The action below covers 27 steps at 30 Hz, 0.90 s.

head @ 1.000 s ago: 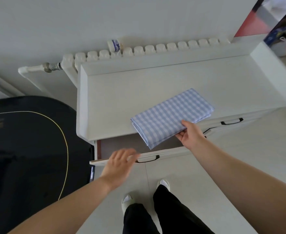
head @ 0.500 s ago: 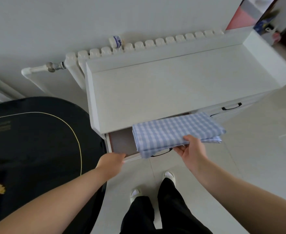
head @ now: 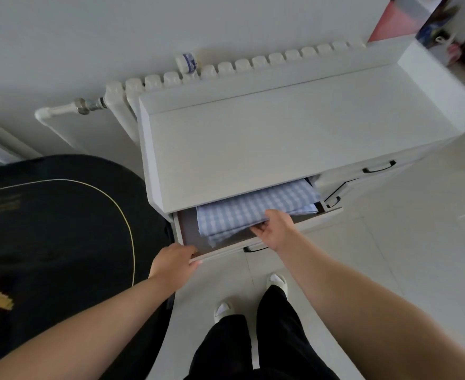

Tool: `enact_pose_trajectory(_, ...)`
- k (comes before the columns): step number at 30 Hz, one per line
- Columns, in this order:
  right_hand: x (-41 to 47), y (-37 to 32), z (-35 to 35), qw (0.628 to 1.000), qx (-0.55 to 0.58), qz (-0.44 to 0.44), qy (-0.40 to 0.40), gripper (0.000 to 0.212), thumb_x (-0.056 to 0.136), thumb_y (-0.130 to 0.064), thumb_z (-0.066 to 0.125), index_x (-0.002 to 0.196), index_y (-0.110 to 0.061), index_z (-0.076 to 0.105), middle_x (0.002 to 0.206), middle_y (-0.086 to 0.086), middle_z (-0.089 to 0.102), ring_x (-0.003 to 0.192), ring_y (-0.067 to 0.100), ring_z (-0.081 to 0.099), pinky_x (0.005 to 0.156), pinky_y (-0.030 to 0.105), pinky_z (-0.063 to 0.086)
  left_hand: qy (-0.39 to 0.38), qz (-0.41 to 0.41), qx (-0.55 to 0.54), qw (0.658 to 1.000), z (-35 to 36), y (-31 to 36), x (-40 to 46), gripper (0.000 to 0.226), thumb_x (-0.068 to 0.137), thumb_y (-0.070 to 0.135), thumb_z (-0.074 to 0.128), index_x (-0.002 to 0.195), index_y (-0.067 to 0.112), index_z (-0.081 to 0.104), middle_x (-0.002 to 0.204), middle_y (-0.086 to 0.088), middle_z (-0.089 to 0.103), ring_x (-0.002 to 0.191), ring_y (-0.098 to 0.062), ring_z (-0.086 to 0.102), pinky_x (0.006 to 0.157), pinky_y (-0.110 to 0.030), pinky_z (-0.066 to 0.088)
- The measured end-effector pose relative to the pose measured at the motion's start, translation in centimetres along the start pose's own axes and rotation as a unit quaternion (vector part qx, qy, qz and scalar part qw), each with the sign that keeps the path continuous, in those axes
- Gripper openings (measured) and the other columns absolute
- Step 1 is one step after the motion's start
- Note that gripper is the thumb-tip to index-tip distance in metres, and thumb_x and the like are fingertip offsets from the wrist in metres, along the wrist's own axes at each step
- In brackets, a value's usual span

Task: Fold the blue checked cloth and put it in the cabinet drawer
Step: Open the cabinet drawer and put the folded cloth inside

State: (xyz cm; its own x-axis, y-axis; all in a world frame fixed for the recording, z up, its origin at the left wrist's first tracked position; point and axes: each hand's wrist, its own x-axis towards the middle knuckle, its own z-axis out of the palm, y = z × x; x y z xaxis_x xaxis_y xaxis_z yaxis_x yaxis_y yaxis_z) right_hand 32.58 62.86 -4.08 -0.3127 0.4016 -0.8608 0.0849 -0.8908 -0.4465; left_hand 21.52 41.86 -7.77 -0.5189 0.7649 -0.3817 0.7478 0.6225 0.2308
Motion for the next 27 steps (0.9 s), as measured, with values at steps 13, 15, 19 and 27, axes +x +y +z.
enact_pose_trajectory(13, -0.3, 0.7, -5.3, 0.954, -0.277, 0.113, -0.018, 0.02, 0.093, -0.002, 0.039, 0.108, 0.004, 0.049, 0.113, 0.027, 0.061, 0.081, 0.029, 0.066, 0.055, 0.032, 0.058, -0.011, -0.008, -0.021, 1.0, 0.8, -0.8, 0.2, 0.029, 0.094, 0.044, 0.048, 0.115, 0.03, 0.064, 0.105, 0.007, 0.064, 0.098, -0.012, 0.059, 0.082, -0.029, 0.049)
enact_pose_trajectory(15, 0.7, 0.7, -5.3, 0.988, -0.132, 0.082, -0.008, 0.024, 0.086, 0.011, 0.034, 0.103, 0.01, 0.052, 0.101, 0.028, 0.063, 0.083, 0.032, 0.066, 0.058, 0.035, 0.06, 0.012, 0.01, -0.036, 0.999, 0.9, -0.7, 0.0, 0.029, 0.094, 0.038, 0.051, 0.119, 0.028, 0.061, 0.115, 0.009, 0.059, 0.109, -0.011, 0.053, 0.09, -0.027, 0.046)
enact_pose_trajectory(19, 0.9, 0.6, -4.6, 0.996, -0.046, 0.071, -0.027, 0.024, 0.082, 0.014, 0.029, 0.09, 0.01, 0.052, 0.093, 0.03, 0.062, 0.088, 0.037, 0.065, 0.073, 0.039, 0.057, 0.134, 0.028, 0.064, 0.989, 0.5, -0.4, -0.2, 0.069, 0.073, 0.037, 0.077, 0.131, 0.025, 0.041, 0.139, -0.004, 0.036, 0.128, -0.03, 0.046, 0.106, -0.046, 0.039)
enact_pose_trajectory(27, 3.2, -0.8, -1.3, 0.996, -0.023, 0.057, -0.06, 0.024, 0.082, 0.009, 0.027, 0.082, 0.005, 0.052, 0.092, 0.027, 0.061, 0.086, 0.037, 0.063, 0.075, 0.041, 0.057, 0.206, -0.048, 0.112, 0.971, -1.8, -2.1, 1.0, 0.093, 0.085, 0.034, 0.066, 0.151, 0.013, 0.003, 0.16, -0.012, -0.005, 0.146, -0.024, -0.017, 0.12, -0.041, -0.004)
